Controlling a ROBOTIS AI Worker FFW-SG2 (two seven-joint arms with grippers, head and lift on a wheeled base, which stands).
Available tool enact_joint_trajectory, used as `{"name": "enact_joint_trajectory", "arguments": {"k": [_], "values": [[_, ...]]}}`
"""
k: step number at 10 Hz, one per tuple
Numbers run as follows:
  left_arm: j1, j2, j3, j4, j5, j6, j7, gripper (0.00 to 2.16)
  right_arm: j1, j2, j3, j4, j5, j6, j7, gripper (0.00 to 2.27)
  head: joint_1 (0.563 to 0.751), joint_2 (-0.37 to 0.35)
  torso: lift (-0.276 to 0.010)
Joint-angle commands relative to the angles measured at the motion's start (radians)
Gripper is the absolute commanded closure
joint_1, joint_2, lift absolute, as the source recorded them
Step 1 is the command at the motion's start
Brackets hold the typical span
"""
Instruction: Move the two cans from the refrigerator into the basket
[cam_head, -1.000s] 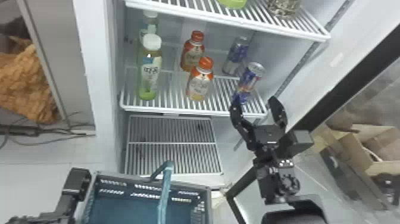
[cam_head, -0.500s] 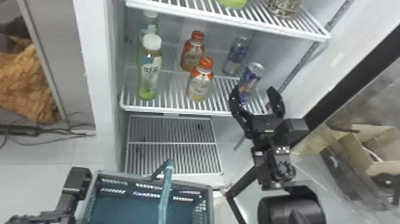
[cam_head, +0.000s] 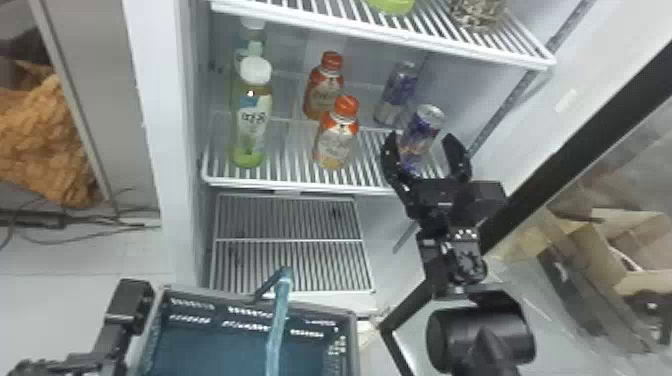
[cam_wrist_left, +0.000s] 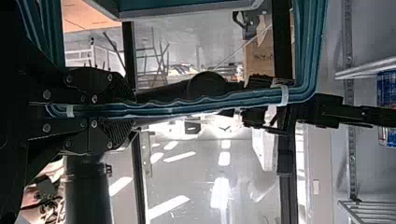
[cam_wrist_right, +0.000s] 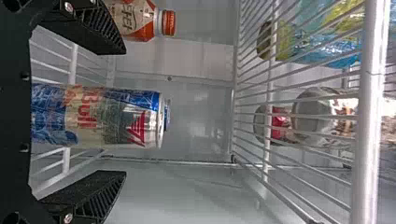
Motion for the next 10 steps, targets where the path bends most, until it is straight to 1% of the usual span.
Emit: {"name": "enact_joint_trajectory", "arguments": {"k": [1, 2, 3, 4, 5, 7, 9, 10], "values": [[0.0, 0.0, -0.001, 0.002, 0.002, 0.013, 0.0, 1.21, -0.03, -0.005, 0.011, 0.027, 0.0, 0.0, -0.002, 0.1, 0.695, -0.35, -0.266], [-0.002, 0.002, -0.003, 0.002, 0.004, 0.013, 0.0, 1.21, -0.042, -0.005, 0.011, 0.035, -0.002, 0.0, -0.003, 0.16, 0.695, -0.35, -0.266], [0.0, 0.002, -0.003, 0.002, 0.004, 0.013, 0.0, 1.21, -0.045, -0.005, 0.011, 0.037, -0.012, 0.002, -0.003, 0.31, 0.695, -0.35, -0.266], [0.0, 0.002, -0.003, 0.002, 0.006, 0.013, 0.0, 1.21, -0.042, -0.005, 0.011, 0.04, -0.024, 0.002, -0.005, 0.62, 0.695, -0.35, -0.266], [0.0, 0.002, -0.005, 0.005, 0.008, 0.013, 0.0, 1.21, -0.035, -0.005, 0.013, 0.035, -0.034, 0.002, -0.011, 0.77, 0.695, -0.35, -0.266], [0.0, 0.0, -0.005, 0.005, 0.01, 0.013, 0.0, 1.21, -0.018, -0.005, 0.013, 0.01, -0.036, 0.0, -0.026, 0.89, 0.695, -0.35, -0.266], [0.0, 0.0, -0.006, 0.005, 0.012, 0.013, 0.0, 1.21, 0.007, -0.005, 0.011, -0.029, -0.054, 0.0, -0.03, 0.89, 0.695, -0.35, -0.266], [-0.002, -0.001, -0.006, 0.005, 0.012, 0.013, 0.0, 1.21, 0.031, -0.005, 0.009, -0.073, -0.07, 0.0, -0.03, 0.89, 0.695, -0.35, -0.266]]}}
